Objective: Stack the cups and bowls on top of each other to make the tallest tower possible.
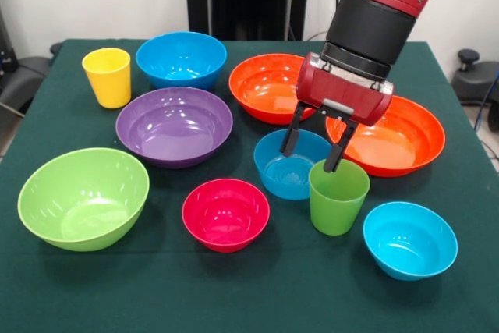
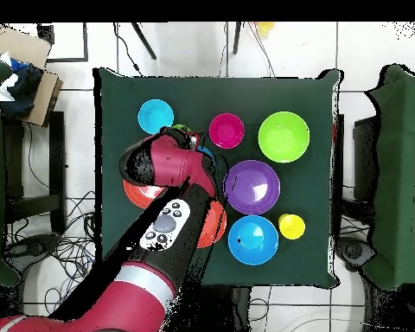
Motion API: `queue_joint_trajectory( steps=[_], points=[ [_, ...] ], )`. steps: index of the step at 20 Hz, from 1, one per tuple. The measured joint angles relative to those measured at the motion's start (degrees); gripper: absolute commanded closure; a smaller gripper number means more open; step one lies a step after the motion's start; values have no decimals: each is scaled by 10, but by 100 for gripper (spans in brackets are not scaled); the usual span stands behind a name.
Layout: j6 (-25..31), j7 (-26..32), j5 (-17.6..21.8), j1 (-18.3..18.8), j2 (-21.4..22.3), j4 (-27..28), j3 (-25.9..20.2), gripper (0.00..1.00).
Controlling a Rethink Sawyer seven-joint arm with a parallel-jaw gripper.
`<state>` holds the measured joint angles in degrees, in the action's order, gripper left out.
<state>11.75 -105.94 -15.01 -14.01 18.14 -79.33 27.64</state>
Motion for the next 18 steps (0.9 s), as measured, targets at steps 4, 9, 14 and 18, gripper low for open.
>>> queue_joint_trajectory(
  steps=[4,9,14,18],
  points=[
    [0,-8,0,-4,0,0,1,0],
    [0,-16,-1,-10,-1,0,6,0],
    [0,-28,-2,-18,-3,0,13,0],
    [0,-35,-3,-19,-4,0,16,0]
  ],
)
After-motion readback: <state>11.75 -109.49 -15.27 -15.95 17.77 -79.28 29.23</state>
